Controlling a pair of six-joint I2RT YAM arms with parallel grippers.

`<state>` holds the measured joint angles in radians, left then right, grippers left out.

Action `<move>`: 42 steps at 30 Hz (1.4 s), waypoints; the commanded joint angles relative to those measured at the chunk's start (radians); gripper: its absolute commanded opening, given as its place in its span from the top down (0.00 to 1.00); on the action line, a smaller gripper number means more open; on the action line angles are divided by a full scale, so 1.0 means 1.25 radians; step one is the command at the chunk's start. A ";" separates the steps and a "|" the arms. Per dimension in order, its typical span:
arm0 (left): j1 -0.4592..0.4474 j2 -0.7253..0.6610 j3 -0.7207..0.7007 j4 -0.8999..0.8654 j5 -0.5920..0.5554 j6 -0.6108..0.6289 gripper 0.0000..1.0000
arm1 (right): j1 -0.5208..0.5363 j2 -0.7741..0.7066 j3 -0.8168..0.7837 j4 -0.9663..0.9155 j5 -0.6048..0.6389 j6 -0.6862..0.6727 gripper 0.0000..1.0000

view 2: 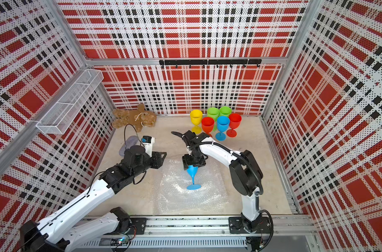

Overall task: Unpack wine glasses from bubble wrap
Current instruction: Pick up the wine glass from the bubble wrap, then place the wine glass at the center of the board.

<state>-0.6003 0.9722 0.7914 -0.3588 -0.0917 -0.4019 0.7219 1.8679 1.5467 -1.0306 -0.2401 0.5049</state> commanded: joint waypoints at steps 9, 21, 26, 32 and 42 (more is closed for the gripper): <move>0.029 0.035 -0.010 0.015 -0.020 0.010 0.48 | -0.005 -0.269 -0.127 0.386 0.084 -0.133 0.31; 0.034 0.064 -0.012 0.013 -0.053 0.007 0.48 | -0.060 -0.174 -0.378 1.304 0.012 -0.502 0.39; 0.033 0.071 -0.013 0.015 -0.058 0.007 0.48 | -0.104 -0.018 -0.371 1.524 -0.024 -0.538 0.38; 0.033 0.081 -0.015 0.017 -0.061 0.008 0.48 | -0.155 0.116 -0.371 1.700 -0.054 -0.523 0.38; 0.035 0.098 -0.013 0.018 -0.051 0.009 0.48 | -0.177 0.223 -0.323 1.739 -0.045 -0.531 0.35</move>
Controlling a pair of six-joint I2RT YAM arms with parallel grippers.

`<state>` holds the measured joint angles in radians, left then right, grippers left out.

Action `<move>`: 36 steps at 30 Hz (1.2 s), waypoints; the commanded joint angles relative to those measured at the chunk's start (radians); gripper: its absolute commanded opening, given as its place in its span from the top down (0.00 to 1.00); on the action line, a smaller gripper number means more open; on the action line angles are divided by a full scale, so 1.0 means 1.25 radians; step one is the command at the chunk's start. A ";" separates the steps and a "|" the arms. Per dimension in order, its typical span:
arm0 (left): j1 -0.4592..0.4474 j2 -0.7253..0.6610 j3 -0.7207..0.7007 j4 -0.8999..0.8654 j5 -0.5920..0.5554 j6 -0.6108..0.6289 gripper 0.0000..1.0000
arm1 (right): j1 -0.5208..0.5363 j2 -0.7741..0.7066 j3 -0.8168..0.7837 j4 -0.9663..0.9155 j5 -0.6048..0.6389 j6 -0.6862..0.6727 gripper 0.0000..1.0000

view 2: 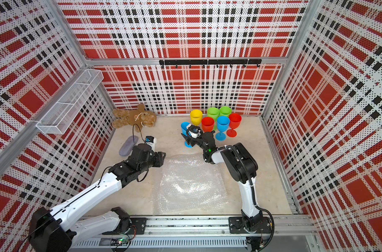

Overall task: Unpack wine glasses from bubble wrap
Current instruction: Place the wine glass at the center of the board.

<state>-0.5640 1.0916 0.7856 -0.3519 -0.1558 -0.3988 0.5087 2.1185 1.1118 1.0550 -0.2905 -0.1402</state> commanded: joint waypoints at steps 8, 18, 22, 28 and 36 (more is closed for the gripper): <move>0.005 0.011 -0.009 0.015 0.004 0.006 0.48 | -0.020 0.068 0.053 0.062 0.017 -0.013 0.35; 0.005 0.031 -0.005 0.014 0.011 0.008 0.48 | -0.023 0.096 0.096 0.020 0.052 -0.020 0.33; 0.005 0.033 -0.005 0.014 0.010 0.008 0.47 | -0.025 0.103 0.110 0.008 0.061 -0.023 0.29; 0.006 0.035 -0.004 0.014 0.009 0.006 0.45 | -0.024 0.104 0.121 -0.005 0.065 -0.022 0.24; 0.006 0.037 -0.004 0.013 0.010 0.007 0.45 | -0.025 0.102 0.122 -0.013 0.067 -0.019 0.23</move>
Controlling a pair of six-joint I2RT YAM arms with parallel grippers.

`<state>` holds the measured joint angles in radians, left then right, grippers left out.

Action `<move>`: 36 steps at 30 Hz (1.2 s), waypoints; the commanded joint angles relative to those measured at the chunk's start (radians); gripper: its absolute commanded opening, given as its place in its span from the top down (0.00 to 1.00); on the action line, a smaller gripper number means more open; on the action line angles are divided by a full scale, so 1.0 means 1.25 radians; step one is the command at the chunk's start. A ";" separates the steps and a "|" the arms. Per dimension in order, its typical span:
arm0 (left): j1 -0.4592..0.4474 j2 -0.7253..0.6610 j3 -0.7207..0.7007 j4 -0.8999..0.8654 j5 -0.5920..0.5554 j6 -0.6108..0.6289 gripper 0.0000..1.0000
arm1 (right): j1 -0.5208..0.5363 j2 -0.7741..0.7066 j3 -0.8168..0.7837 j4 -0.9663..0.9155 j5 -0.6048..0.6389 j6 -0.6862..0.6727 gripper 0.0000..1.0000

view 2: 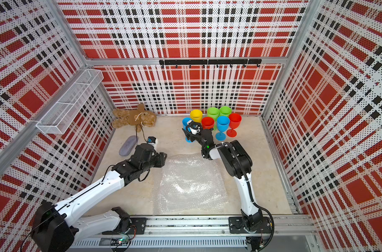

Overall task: Unpack wine glasses from bubble wrap
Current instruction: Place the wine glass at the center of the board.

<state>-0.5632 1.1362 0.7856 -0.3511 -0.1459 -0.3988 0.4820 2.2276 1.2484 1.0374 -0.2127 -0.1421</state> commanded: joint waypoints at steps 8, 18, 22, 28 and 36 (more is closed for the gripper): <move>0.005 0.001 -0.004 0.012 0.002 0.006 0.45 | -0.003 0.014 0.010 0.003 0.017 -0.013 0.17; 0.005 -0.002 -0.004 0.012 0.001 0.005 0.44 | -0.004 0.010 0.001 0.012 0.033 -0.009 0.13; 0.005 -0.002 -0.004 0.012 0.002 0.006 0.44 | -0.004 0.010 -0.002 0.016 0.036 -0.009 0.11; 0.005 0.000 -0.004 0.012 0.001 0.005 0.44 | -0.003 0.010 -0.003 0.020 0.036 -0.008 0.09; 0.004 0.003 -0.004 0.012 -0.001 0.005 0.44 | -0.005 0.001 -0.014 0.039 0.027 0.010 0.04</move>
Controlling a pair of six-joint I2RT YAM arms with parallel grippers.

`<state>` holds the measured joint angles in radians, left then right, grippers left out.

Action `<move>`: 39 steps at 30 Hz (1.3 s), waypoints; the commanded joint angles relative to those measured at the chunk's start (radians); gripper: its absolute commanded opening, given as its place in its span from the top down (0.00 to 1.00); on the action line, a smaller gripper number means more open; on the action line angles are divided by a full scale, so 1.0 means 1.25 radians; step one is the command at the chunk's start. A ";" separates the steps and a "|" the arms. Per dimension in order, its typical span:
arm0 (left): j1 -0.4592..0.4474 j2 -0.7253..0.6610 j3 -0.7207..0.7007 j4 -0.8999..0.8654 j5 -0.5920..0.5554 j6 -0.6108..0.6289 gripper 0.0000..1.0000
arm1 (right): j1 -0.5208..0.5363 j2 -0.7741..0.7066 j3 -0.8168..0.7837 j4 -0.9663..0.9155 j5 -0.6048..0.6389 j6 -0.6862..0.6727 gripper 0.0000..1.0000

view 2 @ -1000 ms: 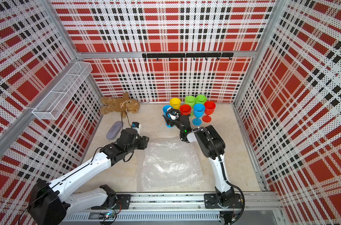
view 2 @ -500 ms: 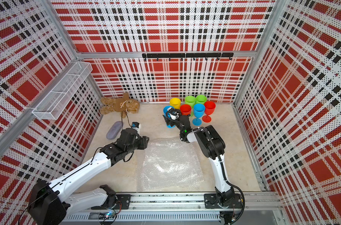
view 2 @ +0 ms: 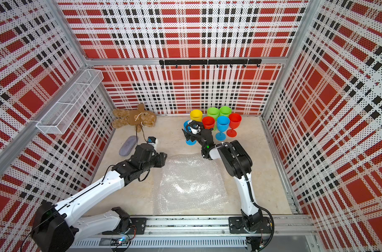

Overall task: Unpack wine glasses from bubble wrap
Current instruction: Place the wine glass at the center of the board.

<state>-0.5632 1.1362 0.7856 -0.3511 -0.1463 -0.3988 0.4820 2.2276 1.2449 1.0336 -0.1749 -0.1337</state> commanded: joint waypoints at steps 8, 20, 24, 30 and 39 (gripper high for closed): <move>0.005 0.004 -0.003 0.012 -0.001 0.005 0.44 | -0.004 -0.023 -0.007 0.039 -0.004 0.001 0.00; 0.005 -0.008 -0.004 0.012 -0.004 0.005 0.44 | -0.004 -0.067 0.001 0.028 -0.001 0.000 0.00; 0.005 -0.011 -0.003 0.012 -0.005 0.005 0.44 | -0.005 -0.079 0.002 0.026 -0.001 0.006 0.00; 0.006 -0.017 -0.003 0.012 -0.007 0.005 0.44 | -0.004 -0.122 0.001 0.022 -0.014 0.012 0.00; 0.015 -0.059 0.015 0.011 0.009 0.013 0.34 | -0.001 -0.294 0.026 -0.098 -0.082 0.048 0.00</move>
<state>-0.5568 1.1069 0.7856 -0.3515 -0.1432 -0.3962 0.4820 1.9751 1.2469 0.9623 -0.2337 -0.0956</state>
